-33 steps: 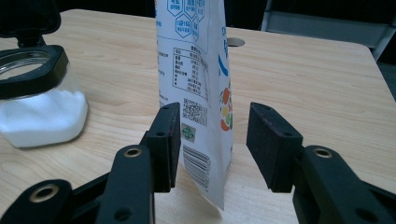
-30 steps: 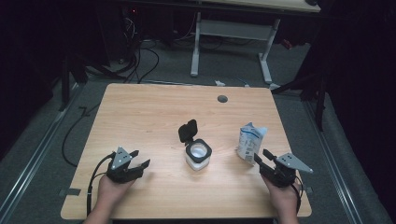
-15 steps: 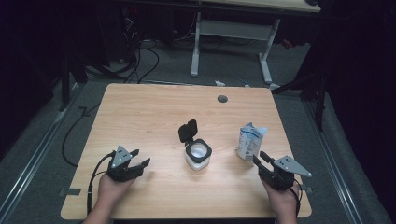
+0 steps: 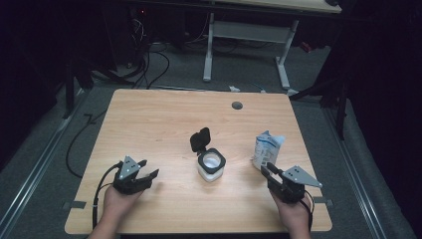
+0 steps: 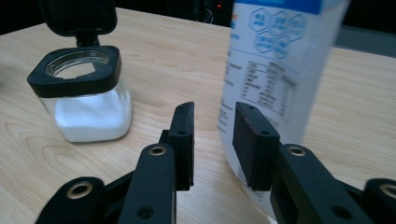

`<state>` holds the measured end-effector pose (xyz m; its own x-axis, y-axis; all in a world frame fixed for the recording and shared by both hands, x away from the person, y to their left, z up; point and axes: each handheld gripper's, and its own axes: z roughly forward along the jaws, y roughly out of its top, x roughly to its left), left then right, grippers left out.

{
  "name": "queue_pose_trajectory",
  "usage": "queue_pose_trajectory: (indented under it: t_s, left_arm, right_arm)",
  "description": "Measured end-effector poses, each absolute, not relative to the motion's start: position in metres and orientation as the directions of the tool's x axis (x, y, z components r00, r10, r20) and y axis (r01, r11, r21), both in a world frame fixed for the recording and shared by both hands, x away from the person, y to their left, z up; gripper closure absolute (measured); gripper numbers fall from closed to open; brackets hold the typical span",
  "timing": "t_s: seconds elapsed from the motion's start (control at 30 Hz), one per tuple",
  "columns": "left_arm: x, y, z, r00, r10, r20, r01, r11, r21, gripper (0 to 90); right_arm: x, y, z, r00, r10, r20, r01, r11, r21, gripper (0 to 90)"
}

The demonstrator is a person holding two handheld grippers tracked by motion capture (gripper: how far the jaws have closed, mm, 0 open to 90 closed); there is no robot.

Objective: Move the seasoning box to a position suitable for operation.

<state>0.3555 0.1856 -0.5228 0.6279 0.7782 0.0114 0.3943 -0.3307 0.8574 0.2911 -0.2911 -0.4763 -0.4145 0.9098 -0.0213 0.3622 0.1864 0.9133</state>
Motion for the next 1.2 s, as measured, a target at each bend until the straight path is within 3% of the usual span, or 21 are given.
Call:
queue_pose_trajectory:
  t_s: [0.63,0.8,1.2]
  left_arm:
    - [0.341,0.209,-0.523,0.578,0.816,-0.007,0.426,-0.294,0.856,40.6]
    - [0.338,0.213,-0.523,0.567,0.824,-0.004,0.426,-0.289,0.857,40.8]
    - [0.34,0.204,-0.519,0.536,0.843,-0.048,0.439,-0.23,0.868,45.5]
  right_arm:
    - [0.313,-0.236,-0.497,-0.573,0.82,-0.007,0.383,0.275,0.882,80.4]
    - [0.315,-0.219,-0.503,-0.607,0.794,-0.027,0.385,0.323,0.865,89.9]
    - [0.319,-0.204,-0.511,-0.626,0.779,-0.027,0.399,0.35,0.847,89.9]
